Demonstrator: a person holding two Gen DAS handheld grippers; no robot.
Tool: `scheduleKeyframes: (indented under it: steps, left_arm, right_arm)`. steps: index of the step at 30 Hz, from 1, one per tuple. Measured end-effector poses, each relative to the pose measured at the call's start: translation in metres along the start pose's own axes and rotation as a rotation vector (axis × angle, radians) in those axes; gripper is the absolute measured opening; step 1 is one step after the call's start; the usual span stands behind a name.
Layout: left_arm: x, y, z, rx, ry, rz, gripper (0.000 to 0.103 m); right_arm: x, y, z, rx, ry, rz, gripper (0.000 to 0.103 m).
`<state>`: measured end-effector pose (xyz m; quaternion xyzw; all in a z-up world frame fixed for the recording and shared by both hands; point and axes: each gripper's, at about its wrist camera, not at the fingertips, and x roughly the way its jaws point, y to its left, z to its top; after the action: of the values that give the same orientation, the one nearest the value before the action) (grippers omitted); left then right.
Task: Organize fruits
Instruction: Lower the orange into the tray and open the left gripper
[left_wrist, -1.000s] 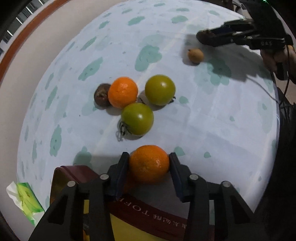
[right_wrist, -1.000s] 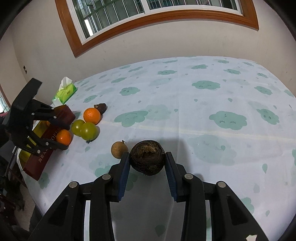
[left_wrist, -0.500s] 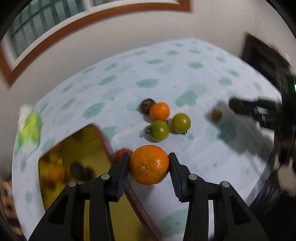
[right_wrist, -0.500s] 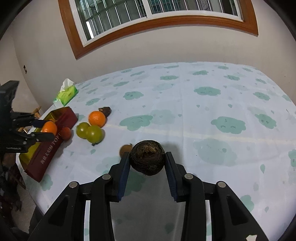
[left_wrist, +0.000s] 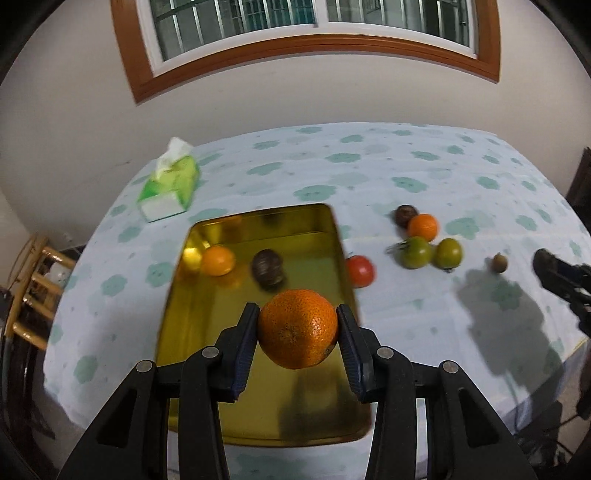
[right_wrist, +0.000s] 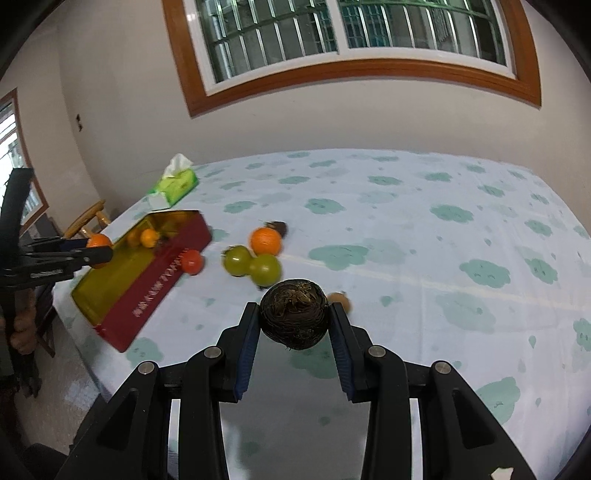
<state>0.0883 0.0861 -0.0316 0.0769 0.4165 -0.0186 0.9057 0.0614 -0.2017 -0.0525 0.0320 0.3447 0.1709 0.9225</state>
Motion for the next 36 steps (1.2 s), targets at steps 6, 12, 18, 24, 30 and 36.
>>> scheduleKeyframes:
  steps: [6, 12, 18, 24, 30, 36]
  left_arm:
    - [0.002, 0.016, -0.011, -0.012, -0.01, 0.055, 0.043]
    - [0.011, 0.03, -0.017, -0.03, -0.001, 0.078, 0.043]
    - [0.022, 0.044, -0.022, -0.048, 0.018, 0.091, 0.043]
    - [0.028, 0.052, -0.025, -0.057, 0.022, 0.103, 0.043]
    - [0.034, 0.057, -0.029, -0.062, 0.026, 0.109, 0.043]
    - [0.041, 0.062, -0.031, -0.07, 0.039, 0.107, 0.043]
  right_arm:
    - [-0.011, 0.028, 0.007, -0.046, -0.021, 0.037, 0.035]
    - [-0.016, 0.055, 0.014, -0.088, -0.027, 0.077, 0.035]
    - [-0.017, 0.075, 0.017, -0.12, -0.026, 0.104, 0.035]
    - [-0.017, 0.087, 0.018, -0.139, -0.022, 0.115, 0.035]
    - [-0.015, 0.093, 0.019, -0.147, -0.011, 0.124, 0.035]
    - [-0.015, 0.099, 0.018, -0.156, -0.004, 0.129, 0.035]
